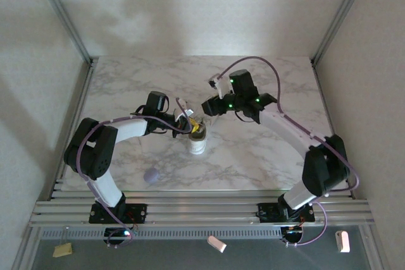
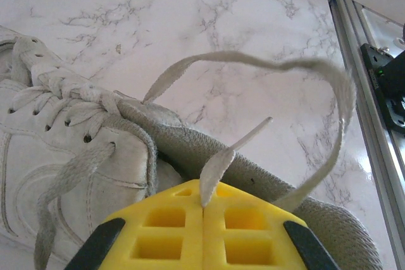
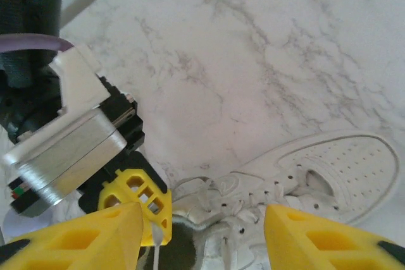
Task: Tie the shoes
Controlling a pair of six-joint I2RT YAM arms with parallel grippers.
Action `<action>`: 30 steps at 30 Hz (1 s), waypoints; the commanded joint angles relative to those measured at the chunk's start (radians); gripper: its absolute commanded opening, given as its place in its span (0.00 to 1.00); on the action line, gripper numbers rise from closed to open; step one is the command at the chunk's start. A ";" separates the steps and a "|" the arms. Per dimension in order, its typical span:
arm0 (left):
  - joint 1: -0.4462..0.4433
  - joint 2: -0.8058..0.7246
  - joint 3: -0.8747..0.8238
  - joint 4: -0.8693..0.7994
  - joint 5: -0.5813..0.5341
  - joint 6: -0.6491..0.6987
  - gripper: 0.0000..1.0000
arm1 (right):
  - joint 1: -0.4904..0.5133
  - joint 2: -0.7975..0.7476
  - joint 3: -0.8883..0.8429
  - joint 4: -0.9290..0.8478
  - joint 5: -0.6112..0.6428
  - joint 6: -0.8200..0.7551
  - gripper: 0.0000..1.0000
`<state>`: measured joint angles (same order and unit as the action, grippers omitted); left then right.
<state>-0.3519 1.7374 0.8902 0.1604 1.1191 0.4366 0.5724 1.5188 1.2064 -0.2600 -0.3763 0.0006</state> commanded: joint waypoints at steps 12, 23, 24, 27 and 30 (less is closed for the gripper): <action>-0.007 0.014 0.008 0.036 0.014 -0.036 0.00 | -0.005 -0.204 -0.312 0.039 0.117 0.288 0.45; -0.012 0.019 0.018 0.025 -0.010 -0.038 0.00 | 0.047 -0.184 -0.613 0.592 0.133 0.899 0.55; -0.012 0.018 0.017 0.023 -0.011 -0.036 0.00 | 0.053 -0.174 -0.616 0.603 0.144 0.925 0.55; -0.012 0.019 0.018 0.024 -0.012 -0.037 0.00 | 0.059 -0.137 -0.615 0.642 0.137 0.973 0.55; -0.012 0.018 0.021 0.015 -0.014 -0.034 0.00 | 0.068 -0.085 -0.613 0.685 0.114 1.011 0.53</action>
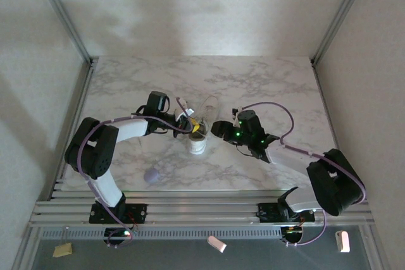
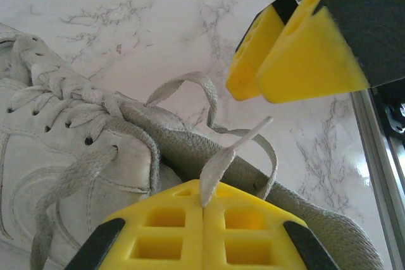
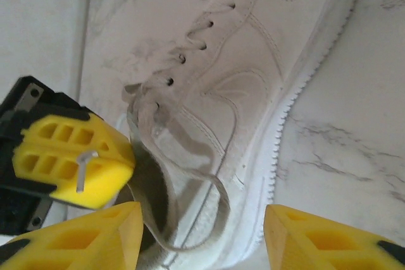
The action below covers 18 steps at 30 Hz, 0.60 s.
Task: Tie the shoes
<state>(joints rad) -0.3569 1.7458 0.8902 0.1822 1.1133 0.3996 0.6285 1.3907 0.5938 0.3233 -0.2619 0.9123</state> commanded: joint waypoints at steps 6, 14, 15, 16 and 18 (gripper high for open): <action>-0.008 0.001 0.017 -0.010 -0.014 0.009 0.00 | 0.033 0.114 -0.014 0.165 -0.005 0.152 0.52; -0.008 0.000 0.018 -0.013 -0.019 0.009 0.00 | 0.045 0.113 -0.013 0.181 -0.005 0.167 0.18; -0.009 -0.001 0.016 -0.012 -0.022 0.007 0.00 | 0.046 0.098 -0.013 0.162 0.003 0.158 0.12; -0.010 -0.002 0.016 -0.012 -0.024 0.007 0.00 | 0.046 0.080 -0.011 0.140 0.010 0.149 0.07; -0.009 -0.004 0.015 -0.007 -0.027 0.003 0.00 | 0.048 0.047 -0.009 0.103 0.025 0.130 0.00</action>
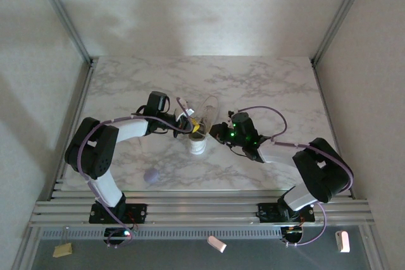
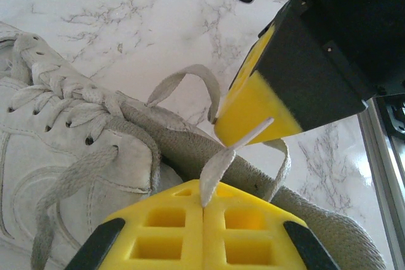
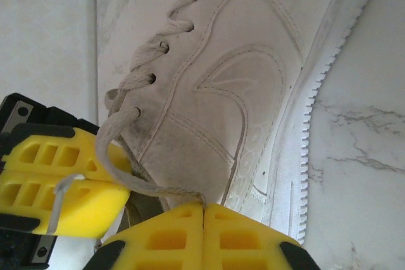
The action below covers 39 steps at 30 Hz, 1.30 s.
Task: Tie the shoes
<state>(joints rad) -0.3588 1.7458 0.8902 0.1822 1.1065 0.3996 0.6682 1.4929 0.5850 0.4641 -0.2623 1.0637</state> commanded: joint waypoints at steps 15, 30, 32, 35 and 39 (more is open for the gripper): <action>-0.035 -0.003 0.040 -0.076 -0.039 0.046 0.00 | 0.013 -0.147 0.248 -0.395 -0.053 -0.287 0.00; -0.048 -0.014 0.037 -0.104 0.029 0.093 0.00 | -0.048 0.134 0.475 -0.356 -0.358 -0.321 0.00; -0.048 -0.017 0.032 -0.102 0.038 0.096 0.00 | -0.054 0.155 0.484 -0.355 -0.361 -0.318 0.01; -0.048 -0.027 0.016 -0.083 0.050 0.093 0.00 | -0.064 0.179 0.481 -0.334 -0.358 -0.299 0.01; -0.048 -0.035 0.004 -0.066 0.066 0.093 0.00 | -0.070 0.218 0.497 -0.318 -0.380 -0.284 0.03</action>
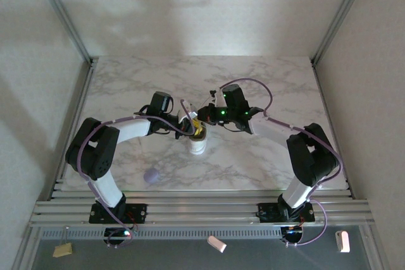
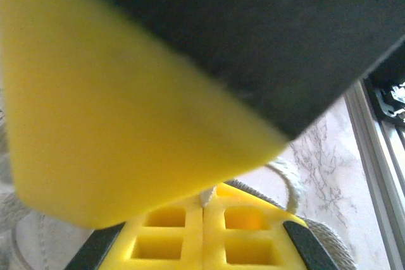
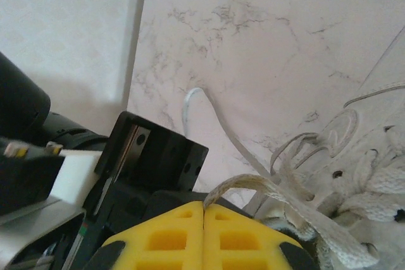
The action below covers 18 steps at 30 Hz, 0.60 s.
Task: Tie the shoes
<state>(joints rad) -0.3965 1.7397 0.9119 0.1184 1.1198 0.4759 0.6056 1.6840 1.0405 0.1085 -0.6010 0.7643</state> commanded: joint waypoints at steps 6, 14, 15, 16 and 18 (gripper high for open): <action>-0.010 -0.029 -0.019 0.017 0.063 0.004 0.00 | -0.012 0.063 0.075 0.017 -0.067 0.005 0.09; -0.010 -0.021 -0.029 0.053 0.060 -0.022 0.00 | -0.044 0.007 0.073 -0.076 -0.025 -0.058 0.35; -0.011 -0.022 -0.030 0.055 0.059 -0.023 0.00 | -0.047 -0.003 0.073 -0.090 -0.024 -0.066 0.38; -0.010 -0.022 -0.030 0.056 0.058 -0.023 0.00 | -0.050 -0.011 0.072 -0.100 -0.021 -0.072 0.38; -0.010 -0.020 -0.029 0.058 0.058 -0.026 0.00 | -0.053 -0.029 0.073 -0.129 -0.016 -0.092 0.43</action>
<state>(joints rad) -0.3985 1.7359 0.8936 0.1539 1.1427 0.4633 0.5598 1.7088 1.0866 0.0334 -0.6247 0.7212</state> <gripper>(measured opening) 0.038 0.413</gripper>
